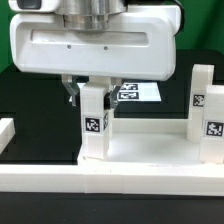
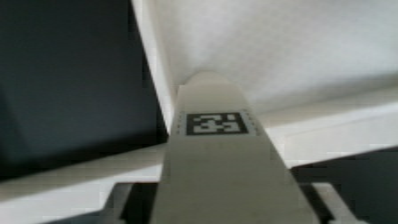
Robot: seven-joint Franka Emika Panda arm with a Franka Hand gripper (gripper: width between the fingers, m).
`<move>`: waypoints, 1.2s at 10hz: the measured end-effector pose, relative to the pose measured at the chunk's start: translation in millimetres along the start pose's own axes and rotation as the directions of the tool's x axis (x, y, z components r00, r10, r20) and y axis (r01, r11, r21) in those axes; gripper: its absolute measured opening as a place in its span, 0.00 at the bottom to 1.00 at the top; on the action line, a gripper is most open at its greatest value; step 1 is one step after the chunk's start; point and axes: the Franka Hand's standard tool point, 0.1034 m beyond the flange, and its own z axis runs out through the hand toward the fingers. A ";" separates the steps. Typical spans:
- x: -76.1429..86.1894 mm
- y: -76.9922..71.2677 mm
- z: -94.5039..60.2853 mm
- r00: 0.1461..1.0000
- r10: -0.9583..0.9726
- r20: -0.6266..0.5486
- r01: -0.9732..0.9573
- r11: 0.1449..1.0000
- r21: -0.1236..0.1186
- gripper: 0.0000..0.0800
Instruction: Assemble desk
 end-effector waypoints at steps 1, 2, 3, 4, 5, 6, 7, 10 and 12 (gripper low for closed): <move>-0.3 0.1 0.8 0.994 0.105 0.001 -0.105 0.994 -0.001 0.36; -0.4 -0.5 1.3 0.977 0.212 0.003 -0.212 0.977 0.005 0.36; -0.2 -1.0 1.7 0.942 0.337 0.005 -0.337 0.942 0.011 0.36; -0.3 -0.9 2.2 0.898 0.439 0.010 -0.439 0.898 0.016 0.36; -0.2 -0.4 2.9 0.851 0.525 0.013 -0.525 0.851 0.016 0.36; -0.3 -0.5 4.0 0.809 0.588 0.015 -0.588 0.809 0.014 0.36; 0.0 -0.8 5.0 0.720 0.693 0.017 -0.694 0.720 0.014 0.36; 0.6 -0.3 4.8 0.497 0.867 0.027 -0.868 0.497 0.009 0.36; 0.9 0.1 4.8 0.399 0.916 0.029 -0.917 0.399 0.007 0.36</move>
Offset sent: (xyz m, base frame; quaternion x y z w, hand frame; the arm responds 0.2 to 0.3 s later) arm 0.0021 0.0052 -0.0039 0.0333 -0.0095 0.3131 0.9491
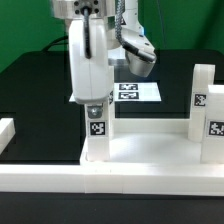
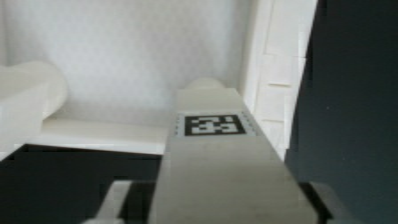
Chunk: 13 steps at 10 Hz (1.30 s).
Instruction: Assemble desk
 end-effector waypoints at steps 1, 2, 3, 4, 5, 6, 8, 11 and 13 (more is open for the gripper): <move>0.5 0.0 0.0 0.999 0.033 0.004 -0.033 0.999 0.001 0.36; 0.4 -0.3 0.0 1.000 0.004 0.003 -0.004 1.000 0.003 0.36; 0.3 -0.1 0.2 0.999 -0.032 0.003 0.032 0.999 0.003 0.36; -0.1 0.3 0.6 0.998 -0.069 0.004 0.069 0.998 0.002 0.60; -1.7 0.4 0.9 0.994 -0.108 0.004 0.108 0.994 0.001 0.76; -2.3 0.4 0.9 0.970 -0.243 -0.001 0.243 0.970 -0.001 0.76; -6.1 0.3 1.0 0.914 -0.405 -0.002 0.405 0.914 -0.005 0.81; -5.4 -1.3 0.2 0.717 -0.697 -0.009 0.697 0.717 -0.002 0.81; -5.1 -1.3 0.2 0.577 -0.816 -0.008 0.816 0.577 -0.003 0.81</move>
Offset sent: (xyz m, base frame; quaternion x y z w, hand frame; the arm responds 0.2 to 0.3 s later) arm -0.0099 -0.0015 0.0012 -0.0160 0.0041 -0.0856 0.9962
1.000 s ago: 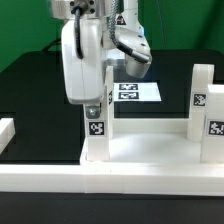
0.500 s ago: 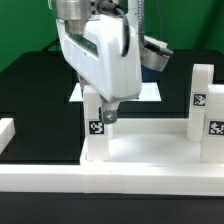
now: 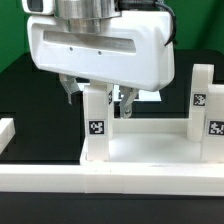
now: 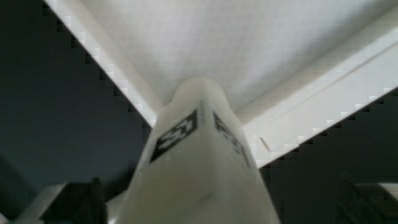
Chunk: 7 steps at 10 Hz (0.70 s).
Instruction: Assemble desk
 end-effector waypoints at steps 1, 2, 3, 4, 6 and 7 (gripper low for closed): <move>0.3 0.6 -0.1 0.992 -0.128 -0.001 0.128 0.992 -0.005 0.81; 0.6 1.2 -0.3 0.969 -0.245 -0.002 0.245 0.969 -0.016 0.81; 0.2 0.7 -0.6 0.933 -0.361 0.001 0.361 0.932 -0.030 0.81; 0.3 1.1 -0.9 0.904 -0.427 0.003 0.427 0.904 -0.037 0.81; 0.3 2.1 -0.8 0.828 -0.560 0.013 0.560 0.827 -0.053 0.81; -0.1 2.0 -0.3 0.818 -0.574 0.016 0.574 0.817 -0.056 0.81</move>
Offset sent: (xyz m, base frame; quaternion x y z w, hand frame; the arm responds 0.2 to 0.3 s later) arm -0.0034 0.0057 0.0049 -0.0083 -0.0028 -0.2422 0.9702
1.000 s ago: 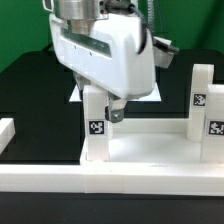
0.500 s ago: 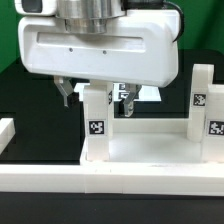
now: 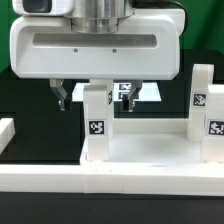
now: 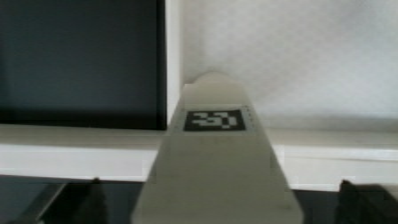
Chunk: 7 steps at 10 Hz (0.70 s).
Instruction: Assemble desk
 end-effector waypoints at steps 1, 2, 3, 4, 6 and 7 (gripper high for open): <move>-0.3 1.5 0.5 0.999 -0.045 0.001 0.045 0.999 -0.001 0.76; -0.4 1.6 0.6 0.999 -0.035 0.001 0.035 0.999 -0.001 0.76; -0.4 1.7 0.7 0.999 -0.035 0.002 0.035 0.999 -0.001 0.59; -0.5 1.7 0.9 0.999 -0.034 0.002 0.034 0.999 -0.001 0.42; -0.5 1.5 0.8 1.000 -0.007 0.002 0.007 1.000 -0.001 0.36; -0.5 1.5 0.8 1.000 0.026 0.002 -0.026 1.000 -0.001 0.36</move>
Offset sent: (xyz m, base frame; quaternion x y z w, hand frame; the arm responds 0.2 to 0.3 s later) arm 0.0000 0.0000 0.0000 0.0000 0.0000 0.0000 1.0000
